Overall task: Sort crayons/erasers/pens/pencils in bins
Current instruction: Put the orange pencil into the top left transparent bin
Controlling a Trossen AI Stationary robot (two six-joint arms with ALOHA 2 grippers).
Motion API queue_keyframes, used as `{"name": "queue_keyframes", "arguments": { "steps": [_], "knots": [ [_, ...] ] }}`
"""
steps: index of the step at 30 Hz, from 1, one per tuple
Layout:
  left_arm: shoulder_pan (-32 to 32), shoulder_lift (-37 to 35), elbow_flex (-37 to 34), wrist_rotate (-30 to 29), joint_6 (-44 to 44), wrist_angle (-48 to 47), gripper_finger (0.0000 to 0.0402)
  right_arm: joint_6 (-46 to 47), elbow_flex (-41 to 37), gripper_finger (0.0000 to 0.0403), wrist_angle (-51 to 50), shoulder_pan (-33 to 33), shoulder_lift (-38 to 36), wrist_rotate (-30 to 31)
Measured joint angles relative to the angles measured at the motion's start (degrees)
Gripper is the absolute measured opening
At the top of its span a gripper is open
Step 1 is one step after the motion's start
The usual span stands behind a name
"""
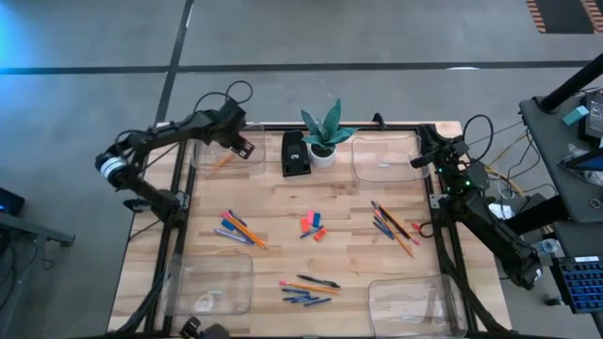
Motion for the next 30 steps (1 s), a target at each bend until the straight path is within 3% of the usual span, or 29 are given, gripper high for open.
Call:
{"name": "queue_keyframes", "arguments": {
  "steps": [4, 8, 13, 19, 24, 30],
  "knots": [
    [-6.1, -5.6, -0.3, 6.0, -1.9, 0.2, 0.0103, 0.0, 0.0, 0.0068, 0.0, 0.0, 0.0, 0.0],
    [-17.5, -9.8, -1.6, 6.1, -5.7, 0.1, 0.0103, 0.0, 0.0, 0.0068, 0.0, 0.0, 0.0, 0.0],
    [-35.0, -10.2, -2.2, 1.1, -8.8, 0.1, 0.0103, 0.0, 0.0, 0.0068, 0.0, 0.0, 0.0, 0.0],
    [-51.4, -5.7, -2.9, -2.3, -4.4, 0.0, 0.0103, 0.0, 0.0, 0.0068, 0.0, 0.0, 0.0, 0.0],
    [-56.5, -0.4, -2.8, -2.8, -5.1, 0.1, 0.0103, 0.0, 0.0, 0.0068, 0.0, 0.0, 0.0, 0.0],
    [-57.0, 6.0, -2.8, 1.3, -5.6, -0.4, 0.0102, 0.0, 0.0, 0.0068, 0.0, 0.0, 0.0, 0.0]
  ]
}}
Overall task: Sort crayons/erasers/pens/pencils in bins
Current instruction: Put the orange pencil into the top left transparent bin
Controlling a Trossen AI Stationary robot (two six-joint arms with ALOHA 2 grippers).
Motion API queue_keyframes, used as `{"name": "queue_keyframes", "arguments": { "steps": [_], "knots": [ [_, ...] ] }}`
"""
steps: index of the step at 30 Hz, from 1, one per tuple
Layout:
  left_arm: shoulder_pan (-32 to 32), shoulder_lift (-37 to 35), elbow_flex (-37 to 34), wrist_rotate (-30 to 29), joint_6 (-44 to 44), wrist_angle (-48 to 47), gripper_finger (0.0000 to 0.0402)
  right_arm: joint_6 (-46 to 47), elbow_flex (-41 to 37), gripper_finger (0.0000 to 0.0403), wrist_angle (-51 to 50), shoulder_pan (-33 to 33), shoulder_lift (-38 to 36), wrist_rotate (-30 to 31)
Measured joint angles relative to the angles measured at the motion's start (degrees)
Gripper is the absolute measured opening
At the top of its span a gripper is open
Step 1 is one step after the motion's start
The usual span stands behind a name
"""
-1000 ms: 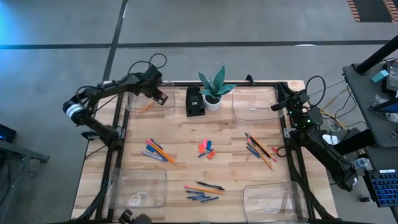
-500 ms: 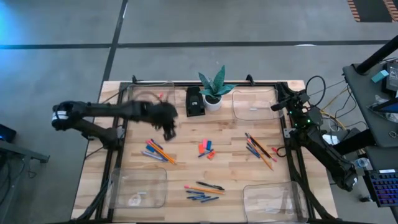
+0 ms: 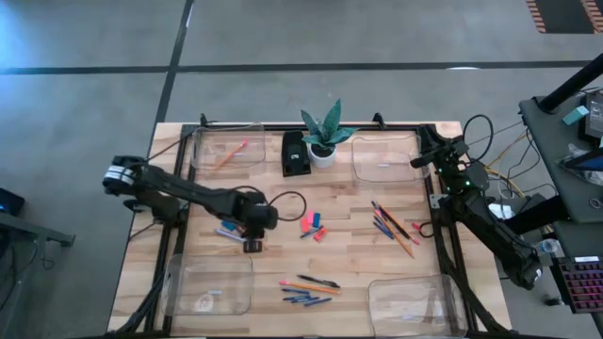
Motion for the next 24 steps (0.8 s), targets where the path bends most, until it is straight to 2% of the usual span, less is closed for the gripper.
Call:
{"name": "queue_keyframes", "arguments": {
  "steps": [9, 18, 24],
  "knots": [
    [0.0, 1.7, 0.2, 6.7, 5.6, -1.9, 0.0102, 0.0, 0.0, 0.0068, 0.0, 0.0, 0.0, 0.0],
    [0.4, 1.5, 0.0, 6.6, 14.5, -7.1, 0.0102, 0.0, 0.0, 0.0068, 0.0, 0.0, 0.0, 0.0],
    [0.9, 1.6, -0.3, 6.2, 15.3, -7.1, 0.0102, 0.0, 0.0, 0.0068, 0.0, 0.0, 0.0, 0.0]
  ]
}}
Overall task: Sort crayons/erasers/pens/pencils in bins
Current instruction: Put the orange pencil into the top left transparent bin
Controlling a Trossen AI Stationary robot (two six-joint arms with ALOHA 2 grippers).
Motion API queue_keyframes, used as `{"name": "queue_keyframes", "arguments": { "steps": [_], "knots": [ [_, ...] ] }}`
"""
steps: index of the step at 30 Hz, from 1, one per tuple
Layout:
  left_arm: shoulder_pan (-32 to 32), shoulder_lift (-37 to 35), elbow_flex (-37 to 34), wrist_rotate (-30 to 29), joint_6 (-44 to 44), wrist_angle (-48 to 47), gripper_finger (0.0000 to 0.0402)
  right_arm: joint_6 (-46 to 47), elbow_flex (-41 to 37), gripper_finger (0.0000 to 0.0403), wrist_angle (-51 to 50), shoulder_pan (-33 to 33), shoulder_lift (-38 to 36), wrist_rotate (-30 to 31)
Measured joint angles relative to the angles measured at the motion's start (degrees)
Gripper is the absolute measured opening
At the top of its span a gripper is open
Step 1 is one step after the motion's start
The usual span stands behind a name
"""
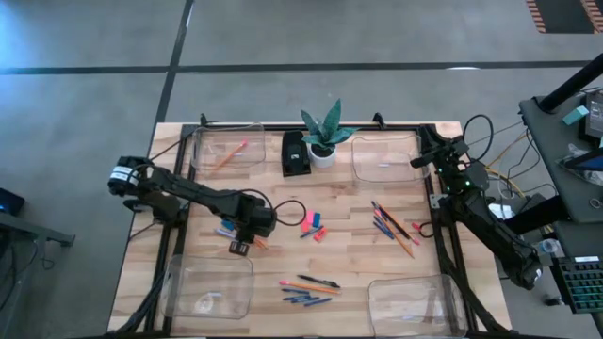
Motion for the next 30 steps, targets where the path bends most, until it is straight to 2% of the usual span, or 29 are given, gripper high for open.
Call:
{"name": "queue_keyframes", "arguments": {
  "steps": [13, 30],
  "knots": [
    [1.2, 0.1, -3.8, -0.2, 2.5, 2.6, 0.0102, 0.0, 0.0, 0.0068, 0.0, 0.0, 0.0, 0.0],
    [4.5, 0.1, -3.9, -0.9, 5.5, 3.2, 0.0102, 0.0, 0.0, 0.0068, 0.0, 0.0, 0.0, 0.0]
  ]
}}
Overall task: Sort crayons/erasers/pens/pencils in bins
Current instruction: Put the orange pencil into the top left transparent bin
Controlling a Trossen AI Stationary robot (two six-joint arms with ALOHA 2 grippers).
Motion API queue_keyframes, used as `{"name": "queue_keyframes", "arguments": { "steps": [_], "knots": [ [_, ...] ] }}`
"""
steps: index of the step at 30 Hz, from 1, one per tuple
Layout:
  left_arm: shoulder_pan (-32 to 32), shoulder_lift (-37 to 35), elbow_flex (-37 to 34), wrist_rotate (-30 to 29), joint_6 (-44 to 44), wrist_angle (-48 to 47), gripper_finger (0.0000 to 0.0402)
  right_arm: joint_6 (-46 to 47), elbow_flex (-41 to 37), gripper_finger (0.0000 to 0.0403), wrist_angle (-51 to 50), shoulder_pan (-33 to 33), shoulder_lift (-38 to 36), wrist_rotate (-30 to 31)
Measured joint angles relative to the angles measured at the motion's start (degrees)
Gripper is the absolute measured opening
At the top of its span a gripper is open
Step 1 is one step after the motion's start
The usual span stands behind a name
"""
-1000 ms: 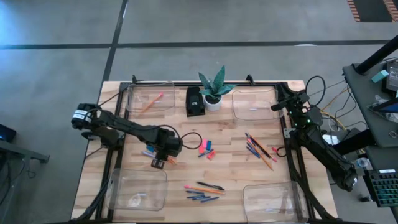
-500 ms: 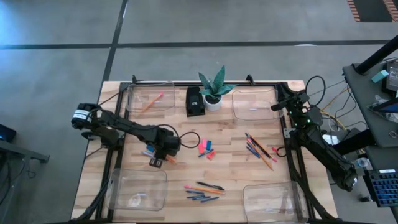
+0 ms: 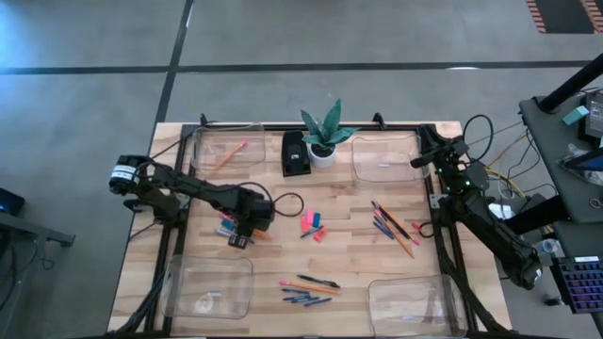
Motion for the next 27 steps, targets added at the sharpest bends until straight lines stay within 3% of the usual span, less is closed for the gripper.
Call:
{"name": "queue_keyframes", "arguments": {
  "steps": [27],
  "knots": [
    [1.7, -0.4, 0.2, 0.1, -1.5, 0.0, 0.0102, 0.0, 0.0, 0.0068, 0.0, 0.0, 0.0, 0.0]
  ]
}}
